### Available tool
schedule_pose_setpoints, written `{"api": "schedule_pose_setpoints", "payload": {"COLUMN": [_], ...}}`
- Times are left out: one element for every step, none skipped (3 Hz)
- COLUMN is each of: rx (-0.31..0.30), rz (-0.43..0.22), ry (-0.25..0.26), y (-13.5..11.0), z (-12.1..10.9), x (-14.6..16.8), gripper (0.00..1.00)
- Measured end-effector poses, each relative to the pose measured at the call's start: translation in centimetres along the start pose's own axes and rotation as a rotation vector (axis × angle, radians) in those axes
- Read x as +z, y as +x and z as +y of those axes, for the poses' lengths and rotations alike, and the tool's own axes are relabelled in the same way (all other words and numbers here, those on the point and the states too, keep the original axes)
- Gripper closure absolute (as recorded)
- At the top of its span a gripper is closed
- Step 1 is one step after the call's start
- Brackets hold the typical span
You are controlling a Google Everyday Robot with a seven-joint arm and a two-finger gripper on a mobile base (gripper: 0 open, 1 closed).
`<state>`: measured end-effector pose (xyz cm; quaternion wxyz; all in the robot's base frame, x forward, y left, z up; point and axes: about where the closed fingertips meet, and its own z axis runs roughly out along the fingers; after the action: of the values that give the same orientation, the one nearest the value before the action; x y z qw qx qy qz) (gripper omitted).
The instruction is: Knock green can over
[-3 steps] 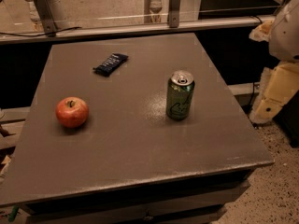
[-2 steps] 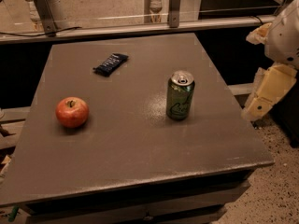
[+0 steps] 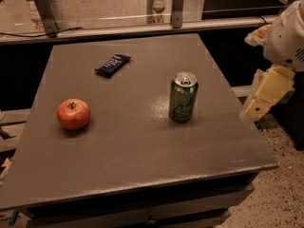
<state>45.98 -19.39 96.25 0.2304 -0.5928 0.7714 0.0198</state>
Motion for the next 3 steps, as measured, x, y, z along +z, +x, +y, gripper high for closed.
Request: {"api": "schedule_pose_setpoints", "payload": {"rx": [-0.027, -0.046, -0.038], "rz": [-0.083, -0.165, -0.244], "ry": [-0.036, -0.074, -0.097], "y": [-1.7, -3.3, -4.4], "z": [-0.2, -0.2, -0.2], "x": [2.2, 4.8, 6.8], "gripper": [0.0, 0.0, 0.0]}}
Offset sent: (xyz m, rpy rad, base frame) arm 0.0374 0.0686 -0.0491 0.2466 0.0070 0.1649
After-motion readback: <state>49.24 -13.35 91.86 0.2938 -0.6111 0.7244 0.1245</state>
